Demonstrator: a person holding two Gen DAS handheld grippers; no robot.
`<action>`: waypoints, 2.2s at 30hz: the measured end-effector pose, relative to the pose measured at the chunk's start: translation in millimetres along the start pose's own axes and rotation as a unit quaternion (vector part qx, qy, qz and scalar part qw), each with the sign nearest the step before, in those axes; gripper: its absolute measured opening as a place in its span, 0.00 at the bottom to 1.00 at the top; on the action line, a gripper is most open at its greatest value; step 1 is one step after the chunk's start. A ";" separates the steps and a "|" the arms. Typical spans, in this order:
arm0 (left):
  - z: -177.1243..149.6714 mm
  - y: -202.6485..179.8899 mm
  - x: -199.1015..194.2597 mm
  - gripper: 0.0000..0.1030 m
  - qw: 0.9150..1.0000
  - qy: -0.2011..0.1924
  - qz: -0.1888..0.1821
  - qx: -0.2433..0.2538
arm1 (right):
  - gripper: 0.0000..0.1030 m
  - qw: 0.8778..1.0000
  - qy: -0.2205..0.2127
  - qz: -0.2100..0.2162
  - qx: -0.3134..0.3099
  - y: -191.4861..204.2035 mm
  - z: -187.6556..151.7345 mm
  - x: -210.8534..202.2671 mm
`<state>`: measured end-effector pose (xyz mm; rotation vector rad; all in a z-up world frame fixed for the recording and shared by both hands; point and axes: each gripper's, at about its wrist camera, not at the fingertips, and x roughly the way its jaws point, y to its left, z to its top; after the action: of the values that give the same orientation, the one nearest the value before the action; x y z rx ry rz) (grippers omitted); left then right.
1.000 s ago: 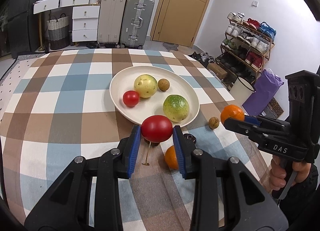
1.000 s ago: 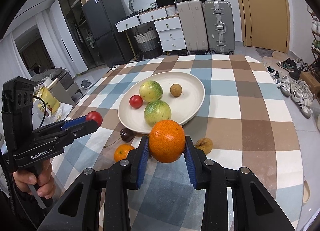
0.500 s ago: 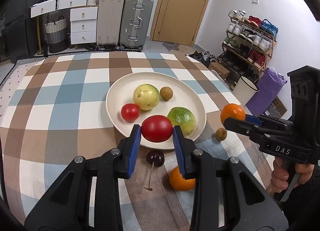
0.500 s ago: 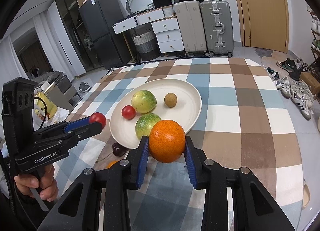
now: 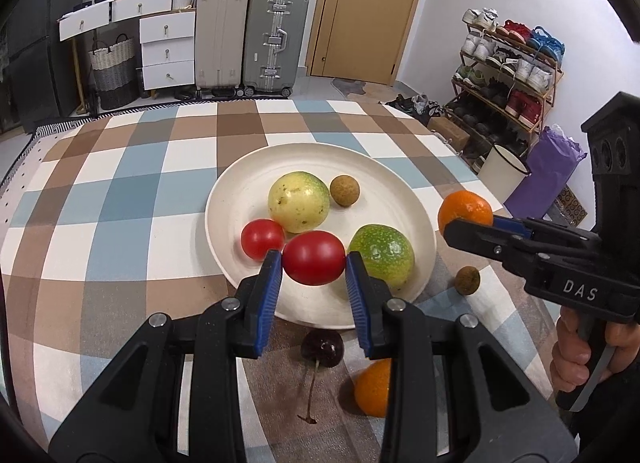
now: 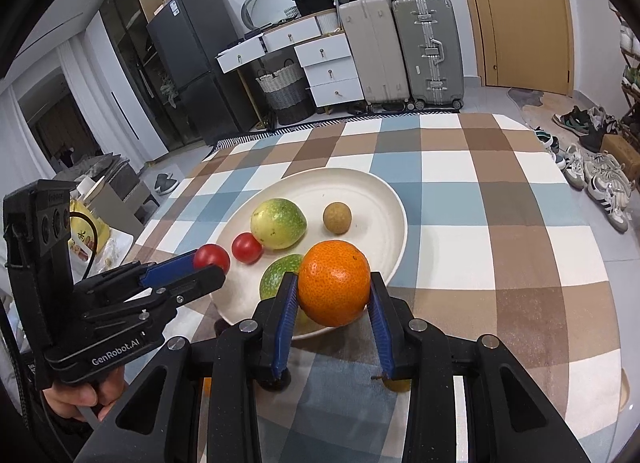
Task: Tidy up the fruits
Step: 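Carry the mandarin and tomato over the white plate and open both grippers, then withdraw both grippers from the plate toward the remaining loose fruits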
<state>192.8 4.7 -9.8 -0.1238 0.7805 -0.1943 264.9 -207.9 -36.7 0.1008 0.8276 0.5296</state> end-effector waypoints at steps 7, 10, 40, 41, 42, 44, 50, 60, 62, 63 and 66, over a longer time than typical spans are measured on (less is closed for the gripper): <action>-1.4 1.6 12.2 0.29 1.000 0.008 0.006 0.001 | 0.34 1.000 0.002 -0.002 0.015 -6.1 3.6 14.1; -2.0 2.2 16.8 0.29 1.000 0.011 0.007 0.000 | 0.34 1.000 0.001 -0.004 0.019 -7.6 4.4 18.6; -24.5 9.5 -41.1 0.99 0.999 -0.011 0.028 -0.024 | 1.00 0.999 -0.024 -0.039 0.027 -17.5 -16.7 -24.3; -26.1 8.5 -42.9 0.99 0.999 -0.011 0.031 -0.023 | 1.00 0.999 -0.023 -0.036 0.028 -16.9 -17.6 -25.0; -28.2 7.3 -44.9 0.99 0.999 -0.009 0.033 -0.022 | 1.00 0.999 -0.022 -0.036 0.029 -16.3 -19.5 -26.3; -32.8 5.3 -48.8 0.99 0.999 -0.005 0.034 -0.021 | 1.00 0.999 -0.021 -0.042 0.024 -14.0 -21.9 -28.8; -45.5 -0.1 -56.7 0.99 0.999 0.001 0.032 -0.022 | 1.00 0.998 -0.010 -0.063 -0.009 -4.1 -31.3 -34.0; -57.5 -14.0 -65.3 0.99 0.999 0.007 0.033 -0.011 | 1.00 0.997 0.006 -0.075 -0.017 -8.0 -52.3 -41.6; -58.6 -15.4 -63.7 0.99 0.999 0.011 0.033 -0.010 | 1.00 0.997 0.008 -0.076 -0.015 -10.5 -55.1 -42.5; -60.3 -16.8 -63.3 0.99 0.999 0.013 0.035 -0.008 | 1.00 0.997 0.010 -0.077 -0.015 -11.7 -56.2 -42.2; -62.3 -19.2 -60.0 0.99 0.999 0.017 0.033 -0.007 | 1.00 0.996 0.017 -0.081 -0.016 -14.6 -59.1 -41.5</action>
<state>104.6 -3.2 -9.1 -0.1075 0.8188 -0.1290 205.1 -247.5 -53.1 -0.0048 0.8519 0.3924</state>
